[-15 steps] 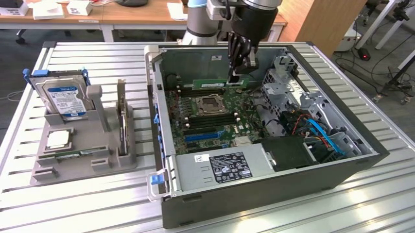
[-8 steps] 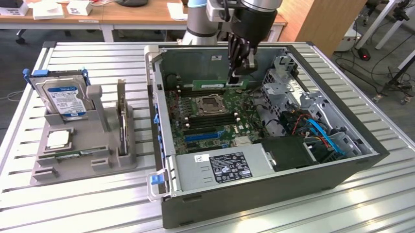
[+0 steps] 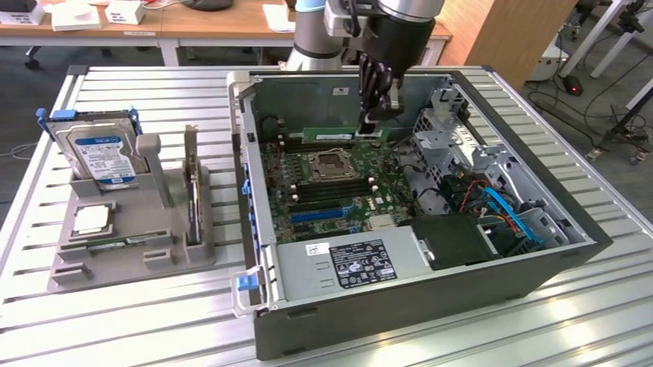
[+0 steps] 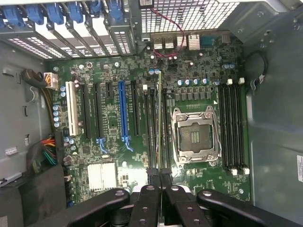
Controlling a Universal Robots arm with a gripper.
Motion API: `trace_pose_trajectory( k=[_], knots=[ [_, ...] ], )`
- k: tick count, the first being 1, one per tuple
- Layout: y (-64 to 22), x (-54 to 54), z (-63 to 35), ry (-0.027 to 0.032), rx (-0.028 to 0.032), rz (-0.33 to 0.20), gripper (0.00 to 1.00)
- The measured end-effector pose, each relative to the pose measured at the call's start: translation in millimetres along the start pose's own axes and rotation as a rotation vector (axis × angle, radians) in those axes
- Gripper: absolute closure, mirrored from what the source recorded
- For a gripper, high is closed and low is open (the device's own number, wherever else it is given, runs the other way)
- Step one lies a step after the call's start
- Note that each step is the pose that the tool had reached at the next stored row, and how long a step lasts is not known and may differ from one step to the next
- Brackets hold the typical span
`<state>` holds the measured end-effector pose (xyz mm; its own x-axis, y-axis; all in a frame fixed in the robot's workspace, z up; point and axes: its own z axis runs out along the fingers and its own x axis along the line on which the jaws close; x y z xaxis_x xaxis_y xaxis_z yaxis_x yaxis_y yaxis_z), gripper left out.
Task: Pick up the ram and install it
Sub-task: 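Insert the ram into the slot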
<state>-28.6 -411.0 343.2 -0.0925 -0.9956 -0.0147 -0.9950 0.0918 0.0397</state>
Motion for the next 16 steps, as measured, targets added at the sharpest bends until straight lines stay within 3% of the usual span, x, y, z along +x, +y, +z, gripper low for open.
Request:
trace_pose_trajectory(
  k=[16],
  knots=[
    [-0.5,0.2,12.0,-0.0009,0.0003,0.020,0.89]
  ],
)
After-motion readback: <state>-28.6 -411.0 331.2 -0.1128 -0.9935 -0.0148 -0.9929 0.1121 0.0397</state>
